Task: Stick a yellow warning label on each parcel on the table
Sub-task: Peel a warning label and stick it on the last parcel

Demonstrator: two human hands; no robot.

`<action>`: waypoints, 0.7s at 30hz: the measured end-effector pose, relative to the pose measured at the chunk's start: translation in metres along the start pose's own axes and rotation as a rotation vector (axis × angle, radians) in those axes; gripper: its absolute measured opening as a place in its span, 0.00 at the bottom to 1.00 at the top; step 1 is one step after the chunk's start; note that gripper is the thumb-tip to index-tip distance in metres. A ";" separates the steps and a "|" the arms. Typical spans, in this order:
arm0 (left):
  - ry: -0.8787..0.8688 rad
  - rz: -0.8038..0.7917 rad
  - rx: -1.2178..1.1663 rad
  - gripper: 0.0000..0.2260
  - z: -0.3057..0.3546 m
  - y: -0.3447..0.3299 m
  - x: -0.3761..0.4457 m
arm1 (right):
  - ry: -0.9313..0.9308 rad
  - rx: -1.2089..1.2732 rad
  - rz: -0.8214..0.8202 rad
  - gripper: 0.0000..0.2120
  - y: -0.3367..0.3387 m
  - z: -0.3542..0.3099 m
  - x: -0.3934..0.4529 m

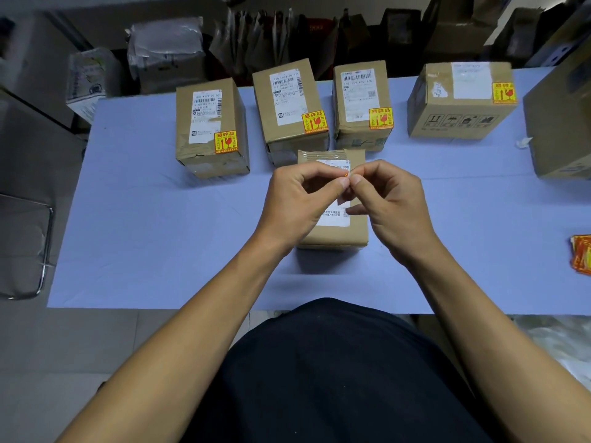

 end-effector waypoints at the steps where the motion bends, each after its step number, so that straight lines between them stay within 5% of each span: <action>1: 0.011 0.003 -0.009 0.05 0.001 -0.002 -0.001 | 0.010 -0.015 0.003 0.06 0.000 0.000 0.000; 11: 0.498 0.095 -0.384 0.06 -0.013 -0.019 0.005 | -0.236 -0.010 0.185 0.10 0.026 0.034 0.007; 21: 0.584 0.221 -0.288 0.05 -0.042 -0.028 0.009 | -0.550 -0.175 0.324 0.08 0.094 0.117 0.009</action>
Point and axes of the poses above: each hand's wrist, its own x-axis towards the middle knuckle, its own y-axis out of the back of the hand, z = x × y, the point moved 1 cm from there along x, towards the middle knuckle, and after that the axes turned 6 degrees about x, right-handed, at the moved point
